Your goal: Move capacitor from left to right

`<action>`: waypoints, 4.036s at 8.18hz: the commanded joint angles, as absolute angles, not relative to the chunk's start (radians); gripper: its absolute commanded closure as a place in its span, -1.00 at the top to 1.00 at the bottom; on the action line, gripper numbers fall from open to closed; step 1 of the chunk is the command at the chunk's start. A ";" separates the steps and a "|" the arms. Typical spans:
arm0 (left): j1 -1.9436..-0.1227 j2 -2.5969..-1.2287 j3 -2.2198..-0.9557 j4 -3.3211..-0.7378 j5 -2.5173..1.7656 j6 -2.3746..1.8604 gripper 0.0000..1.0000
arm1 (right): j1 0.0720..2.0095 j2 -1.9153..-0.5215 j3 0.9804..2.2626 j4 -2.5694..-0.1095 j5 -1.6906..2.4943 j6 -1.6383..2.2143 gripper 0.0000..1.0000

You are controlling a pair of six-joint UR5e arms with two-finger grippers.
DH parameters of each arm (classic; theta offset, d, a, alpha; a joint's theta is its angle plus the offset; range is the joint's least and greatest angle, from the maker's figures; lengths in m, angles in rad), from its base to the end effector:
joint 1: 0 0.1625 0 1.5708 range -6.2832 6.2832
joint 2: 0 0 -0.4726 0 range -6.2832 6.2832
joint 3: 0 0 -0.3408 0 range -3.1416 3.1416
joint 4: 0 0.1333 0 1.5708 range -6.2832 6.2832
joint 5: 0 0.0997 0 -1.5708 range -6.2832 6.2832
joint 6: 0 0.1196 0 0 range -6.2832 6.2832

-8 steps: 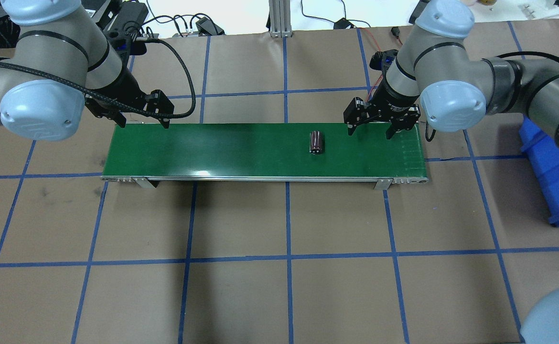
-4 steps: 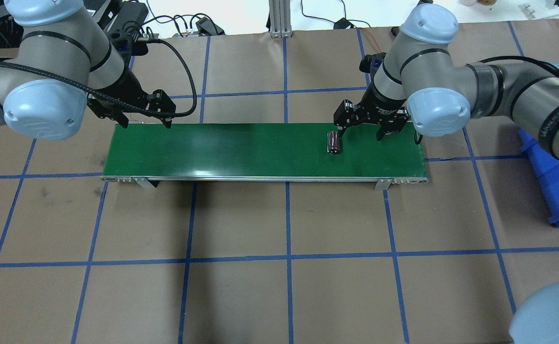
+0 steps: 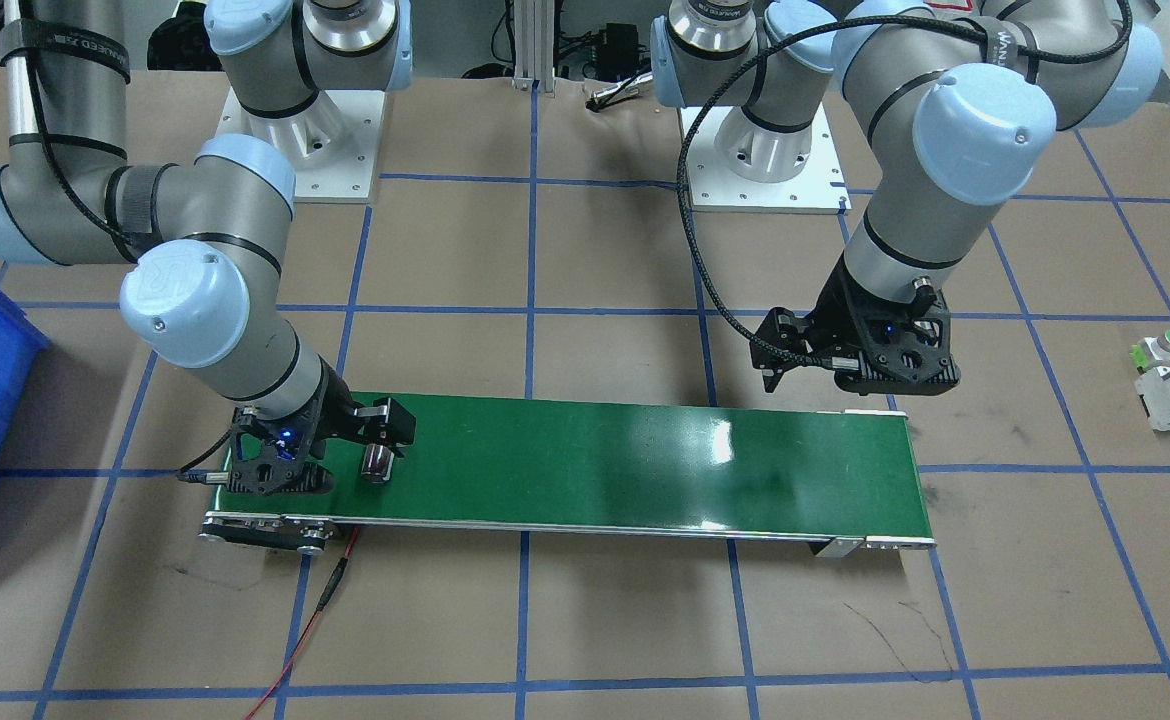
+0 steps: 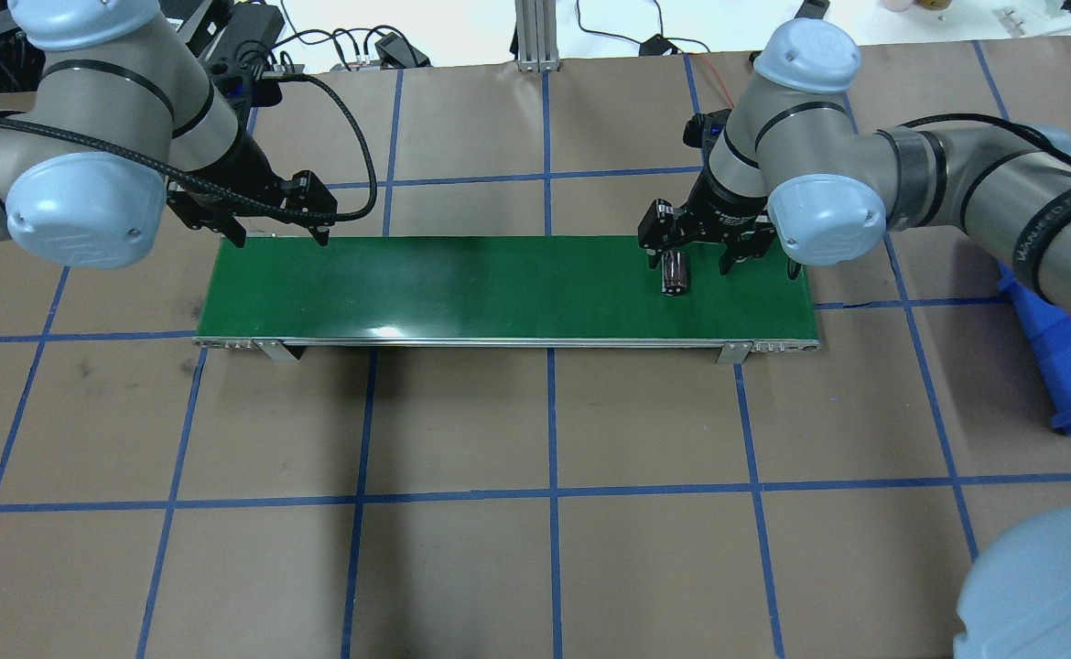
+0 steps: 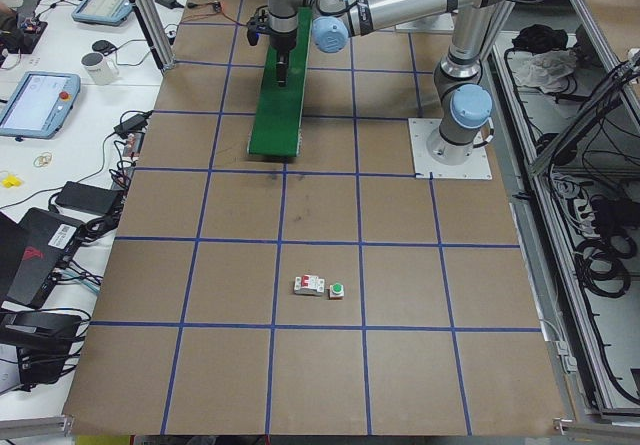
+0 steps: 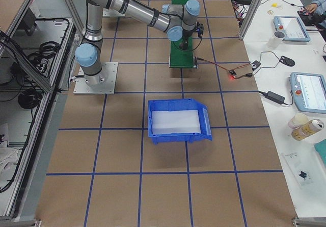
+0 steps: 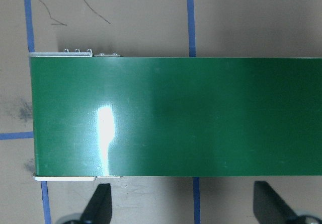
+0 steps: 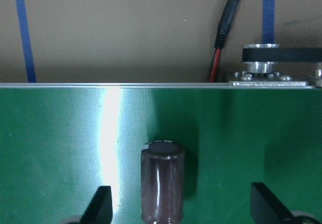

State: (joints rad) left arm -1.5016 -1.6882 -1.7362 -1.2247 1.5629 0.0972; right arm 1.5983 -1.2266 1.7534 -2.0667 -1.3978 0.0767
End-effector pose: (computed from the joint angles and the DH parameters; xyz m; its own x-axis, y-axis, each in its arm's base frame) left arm -0.1001 -0.4978 0.4237 -0.9996 0.0283 0.0017 0.0281 0.9976 -0.0637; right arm 0.1690 -0.5456 0.3152 -0.9841 0.0549 -0.1692 0.0481 0.9979 0.0440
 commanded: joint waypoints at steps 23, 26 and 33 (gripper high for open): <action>-1.522 -1.681 -1.740 -1.235 1.572 0.089 1.00 | 0.846 -1.450 1.669 -1.920 -1.586 -0.863 1.00; -1.534 -1.681 -1.741 -1.235 1.574 0.091 1.00 | 1.111 -1.586 1.536 -1.578 -1.597 -0.527 1.00; -1.534 -1.661 -1.738 -1.244 1.577 0.104 1.00 | 1.543 -1.609 1.511 -1.591 -1.629 -0.121 1.00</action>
